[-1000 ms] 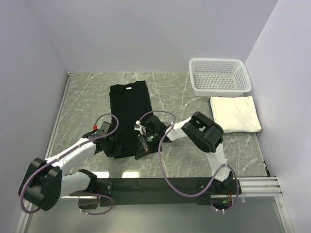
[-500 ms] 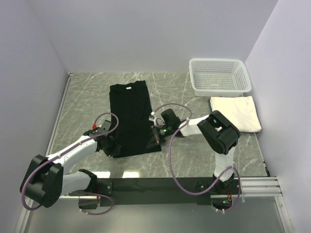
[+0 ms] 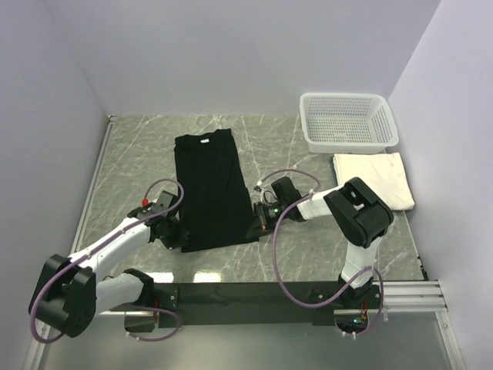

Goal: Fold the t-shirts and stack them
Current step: Fold the tshirt

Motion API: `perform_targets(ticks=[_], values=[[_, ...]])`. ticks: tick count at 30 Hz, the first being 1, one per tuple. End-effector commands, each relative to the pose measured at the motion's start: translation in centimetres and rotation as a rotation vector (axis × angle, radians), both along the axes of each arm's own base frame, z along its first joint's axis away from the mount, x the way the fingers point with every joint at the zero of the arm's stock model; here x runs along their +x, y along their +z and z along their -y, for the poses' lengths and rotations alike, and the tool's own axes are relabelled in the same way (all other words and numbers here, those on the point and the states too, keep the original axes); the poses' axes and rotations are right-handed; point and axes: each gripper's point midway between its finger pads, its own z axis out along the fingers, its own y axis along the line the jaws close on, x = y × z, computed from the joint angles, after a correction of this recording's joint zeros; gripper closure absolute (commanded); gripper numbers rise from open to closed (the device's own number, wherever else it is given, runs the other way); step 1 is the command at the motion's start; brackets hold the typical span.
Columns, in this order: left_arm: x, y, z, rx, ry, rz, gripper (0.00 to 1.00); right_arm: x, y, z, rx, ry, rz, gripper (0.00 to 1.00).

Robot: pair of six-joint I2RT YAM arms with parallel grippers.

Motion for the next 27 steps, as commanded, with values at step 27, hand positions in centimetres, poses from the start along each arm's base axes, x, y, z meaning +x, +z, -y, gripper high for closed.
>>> perform_targets(ticks=[27], values=[[11.1, 9.4, 2.6, 0.016, -0.026, 0.257, 0.56, 3.9, 3.7, 4.6, -0.318, -0.155, 0.27, 0.78]])
